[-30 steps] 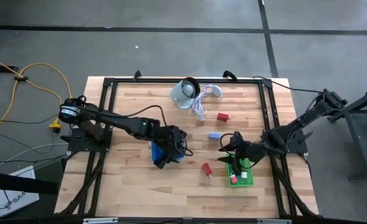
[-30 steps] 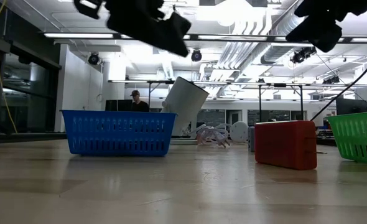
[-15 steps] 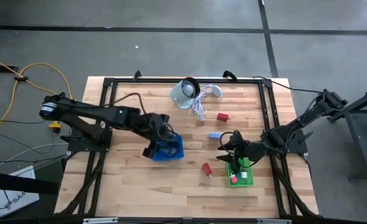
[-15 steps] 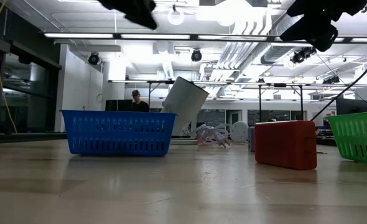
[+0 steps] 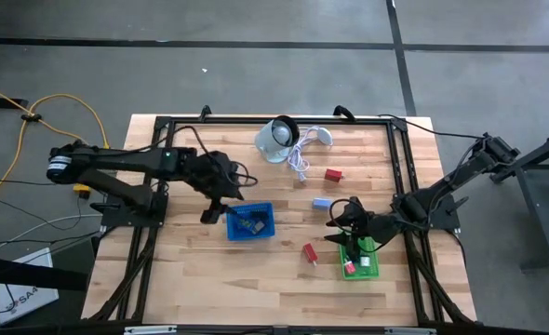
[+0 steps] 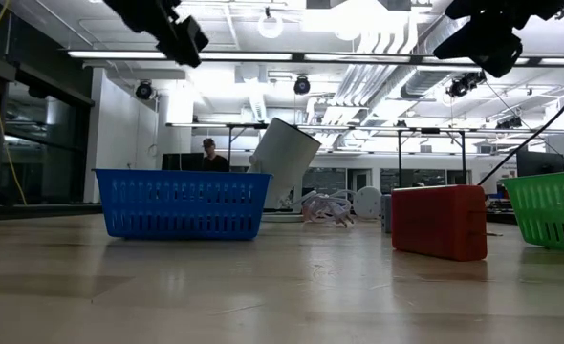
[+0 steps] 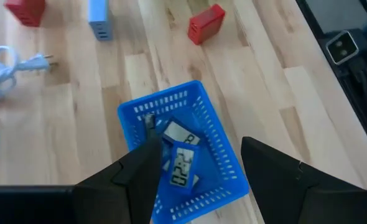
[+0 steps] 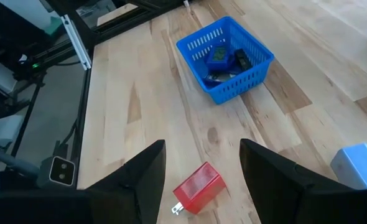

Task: Pick & Place Office items
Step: Put the bottom red charger adapter into the green bin, then put the light blue charger adapter into the green bin

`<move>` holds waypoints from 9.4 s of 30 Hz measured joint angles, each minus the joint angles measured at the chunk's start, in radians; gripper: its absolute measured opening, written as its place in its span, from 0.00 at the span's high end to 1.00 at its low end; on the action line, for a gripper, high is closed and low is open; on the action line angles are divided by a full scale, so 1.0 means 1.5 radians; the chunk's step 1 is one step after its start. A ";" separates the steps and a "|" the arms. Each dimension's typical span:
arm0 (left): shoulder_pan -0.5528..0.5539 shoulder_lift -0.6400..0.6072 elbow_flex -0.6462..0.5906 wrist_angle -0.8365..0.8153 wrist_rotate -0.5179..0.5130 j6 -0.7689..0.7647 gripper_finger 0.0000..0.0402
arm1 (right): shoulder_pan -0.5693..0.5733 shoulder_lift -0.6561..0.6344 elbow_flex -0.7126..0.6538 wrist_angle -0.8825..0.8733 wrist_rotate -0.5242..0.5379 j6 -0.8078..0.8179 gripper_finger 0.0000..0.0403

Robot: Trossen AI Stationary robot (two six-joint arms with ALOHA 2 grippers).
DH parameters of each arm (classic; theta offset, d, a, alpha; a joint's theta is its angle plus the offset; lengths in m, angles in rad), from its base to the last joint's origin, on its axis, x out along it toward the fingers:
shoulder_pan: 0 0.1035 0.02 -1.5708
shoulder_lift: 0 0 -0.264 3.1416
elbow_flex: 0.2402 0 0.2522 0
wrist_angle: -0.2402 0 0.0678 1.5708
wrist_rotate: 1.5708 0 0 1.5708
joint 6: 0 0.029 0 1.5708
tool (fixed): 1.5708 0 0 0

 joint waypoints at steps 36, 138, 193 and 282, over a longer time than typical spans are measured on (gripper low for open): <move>0.064 -0.330 -0.425 0.406 -0.024 -0.135 0.47 | 0.021 0.000 0.000 0.145 -0.049 -0.149 0.52; 0.064 -0.329 -0.425 0.430 -0.025 -0.134 0.47 | -0.101 0.600 0.500 -0.480 -0.284 0.526 0.72; 0.064 -0.330 -0.425 0.430 -0.024 -0.134 0.47 | 0.044 0.406 0.500 -0.818 -0.196 0.763 0.71; 0.064 -0.330 -0.425 0.430 -0.025 -0.134 0.47 | -0.083 0.197 0.231 -0.492 -0.067 0.434 0.59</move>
